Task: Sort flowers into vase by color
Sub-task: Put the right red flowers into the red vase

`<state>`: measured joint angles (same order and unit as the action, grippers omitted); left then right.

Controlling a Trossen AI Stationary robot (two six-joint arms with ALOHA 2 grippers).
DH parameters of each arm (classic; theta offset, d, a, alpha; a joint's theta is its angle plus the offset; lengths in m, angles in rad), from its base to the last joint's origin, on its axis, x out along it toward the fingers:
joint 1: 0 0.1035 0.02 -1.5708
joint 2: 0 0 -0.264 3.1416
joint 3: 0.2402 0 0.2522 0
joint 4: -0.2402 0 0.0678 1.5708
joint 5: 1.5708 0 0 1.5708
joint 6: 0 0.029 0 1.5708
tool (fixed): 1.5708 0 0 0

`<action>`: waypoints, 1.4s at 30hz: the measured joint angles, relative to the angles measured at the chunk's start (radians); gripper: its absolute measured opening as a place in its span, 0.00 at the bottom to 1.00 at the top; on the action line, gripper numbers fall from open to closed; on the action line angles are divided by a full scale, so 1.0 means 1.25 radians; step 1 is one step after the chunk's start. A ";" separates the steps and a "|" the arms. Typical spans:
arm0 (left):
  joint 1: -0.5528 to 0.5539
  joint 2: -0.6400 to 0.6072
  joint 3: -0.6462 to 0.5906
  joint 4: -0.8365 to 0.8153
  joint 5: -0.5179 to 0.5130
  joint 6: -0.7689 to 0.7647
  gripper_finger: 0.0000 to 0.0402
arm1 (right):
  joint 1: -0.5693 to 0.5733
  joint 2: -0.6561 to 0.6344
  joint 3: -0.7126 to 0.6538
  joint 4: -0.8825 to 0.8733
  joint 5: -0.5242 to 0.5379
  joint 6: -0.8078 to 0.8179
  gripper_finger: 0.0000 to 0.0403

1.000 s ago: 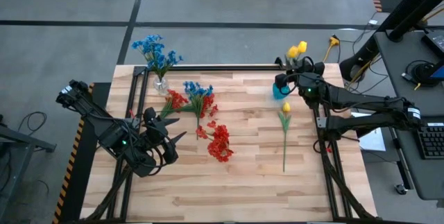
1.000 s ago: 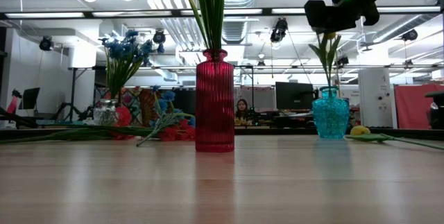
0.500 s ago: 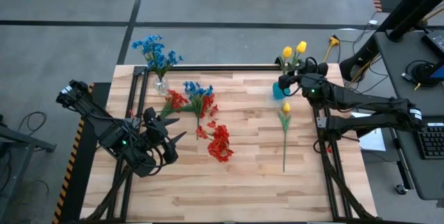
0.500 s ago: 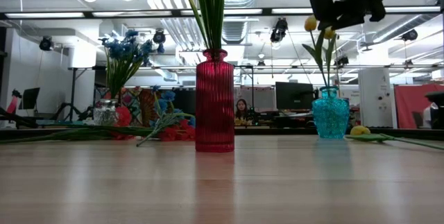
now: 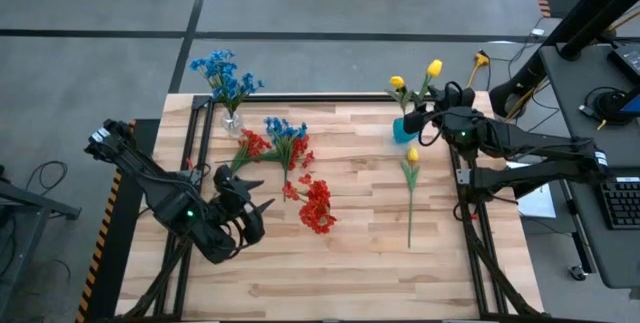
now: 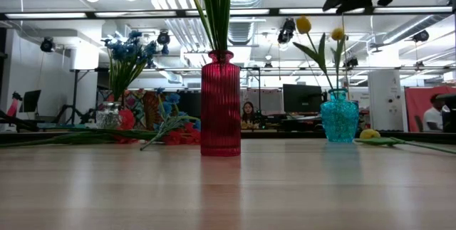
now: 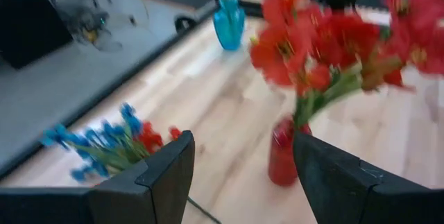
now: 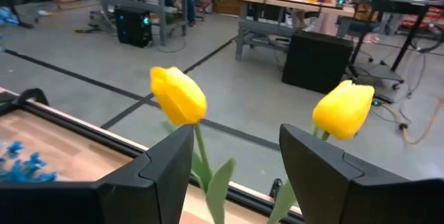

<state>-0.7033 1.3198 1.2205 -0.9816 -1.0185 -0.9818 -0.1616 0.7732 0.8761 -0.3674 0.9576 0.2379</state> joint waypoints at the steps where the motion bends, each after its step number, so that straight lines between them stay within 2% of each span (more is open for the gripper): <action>1: 0.000 0.008 0.000 -0.001 0.015 -0.010 0.56 | 0.006 0.001 0.010 -0.008 0.000 0.000 0.52; 8: 0.000 0.062 0.000 -0.007 0.095 -0.069 0.56 | 0.030 0.016 0.085 -0.085 0.002 0.000 0.52; 17: 0.000 0.137 -0.010 -0.059 0.142 -0.189 0.55 | 0.087 0.028 0.155 -0.127 -0.034 -0.001 0.52; 25: 0.000 0.122 -0.107 -0.039 0.155 -0.292 0.49 | 0.132 0.055 0.209 -0.189 -0.039 0.015 0.52; 28: 0.001 0.095 -0.173 0.037 0.164 -0.294 0.47 | 0.145 0.075 0.231 -0.218 -0.039 0.027 0.52; 30: 0.008 0.072 -0.222 0.127 0.198 -0.257 0.46 | 0.153 0.086 0.242 -0.225 -0.039 0.026 0.52; 36: 0.046 0.013 -0.398 0.553 0.299 -0.016 0.41 | 0.180 0.119 0.277 -0.229 -0.039 0.011 0.52; 39: 0.080 -0.003 -0.464 0.630 0.305 -0.007 0.40 | 0.193 0.129 0.292 -0.233 -0.039 0.006 0.52; 42: 0.122 -0.009 -0.513 0.638 0.305 -0.041 0.40 | 0.204 0.138 0.308 -0.234 -0.039 -0.003 0.52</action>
<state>-0.5504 1.3083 0.5799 -0.1837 -0.6369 -1.0333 0.0930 0.9458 1.2607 -0.6598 0.9089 0.2337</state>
